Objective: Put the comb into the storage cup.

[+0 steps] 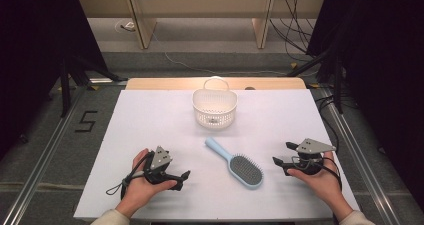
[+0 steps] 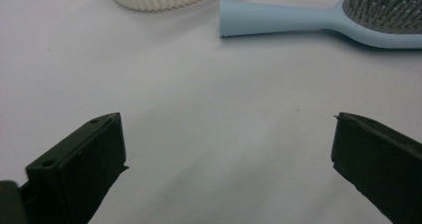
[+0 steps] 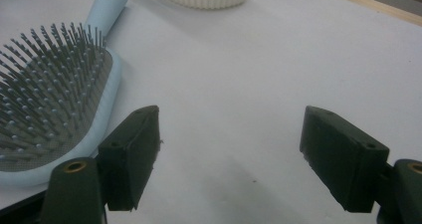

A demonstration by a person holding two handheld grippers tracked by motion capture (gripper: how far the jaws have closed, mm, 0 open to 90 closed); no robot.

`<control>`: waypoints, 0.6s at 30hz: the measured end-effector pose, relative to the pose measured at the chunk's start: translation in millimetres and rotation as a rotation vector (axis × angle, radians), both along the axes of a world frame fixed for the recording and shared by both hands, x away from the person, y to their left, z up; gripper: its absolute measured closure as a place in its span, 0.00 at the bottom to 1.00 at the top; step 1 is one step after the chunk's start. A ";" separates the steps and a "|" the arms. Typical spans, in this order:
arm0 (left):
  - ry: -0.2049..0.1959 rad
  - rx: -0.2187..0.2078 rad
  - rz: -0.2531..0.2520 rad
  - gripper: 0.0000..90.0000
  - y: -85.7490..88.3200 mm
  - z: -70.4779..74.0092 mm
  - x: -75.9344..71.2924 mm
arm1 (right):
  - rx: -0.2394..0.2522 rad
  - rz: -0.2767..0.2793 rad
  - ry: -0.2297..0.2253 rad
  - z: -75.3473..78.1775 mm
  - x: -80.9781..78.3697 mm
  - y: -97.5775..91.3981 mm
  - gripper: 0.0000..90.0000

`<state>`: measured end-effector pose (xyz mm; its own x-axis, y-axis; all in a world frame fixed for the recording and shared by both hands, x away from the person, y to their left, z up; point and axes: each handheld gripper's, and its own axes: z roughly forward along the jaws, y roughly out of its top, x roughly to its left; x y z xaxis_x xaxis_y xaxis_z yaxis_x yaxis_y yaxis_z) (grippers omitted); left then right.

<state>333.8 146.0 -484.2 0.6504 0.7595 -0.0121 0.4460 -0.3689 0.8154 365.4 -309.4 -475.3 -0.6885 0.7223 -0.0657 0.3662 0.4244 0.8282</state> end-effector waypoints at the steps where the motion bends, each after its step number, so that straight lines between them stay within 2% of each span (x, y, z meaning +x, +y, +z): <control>1: -0.001 0.000 0.000 0.00 0.0 0.0 -0.2 | 0.000 0.000 0.000 0.0 0.0 0.0 0.28; 13: -0.002 0.000 -0.005 0.02 0.2 0.4 -0.5 | -0.007 0.000 0.000 -0.9 0.5 -0.4 0.28; 18: -0.003 0.001 -0.007 0.02 0.1 0.5 -0.6 | -0.009 0.008 -0.003 -0.8 1.0 -0.6 0.31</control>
<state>333.2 146.1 -483.7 0.6557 0.7550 -0.0093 0.4411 -0.3731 0.8162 366.4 -310.0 -476.1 -0.6943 0.7159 -0.0740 0.3600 0.4345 0.8256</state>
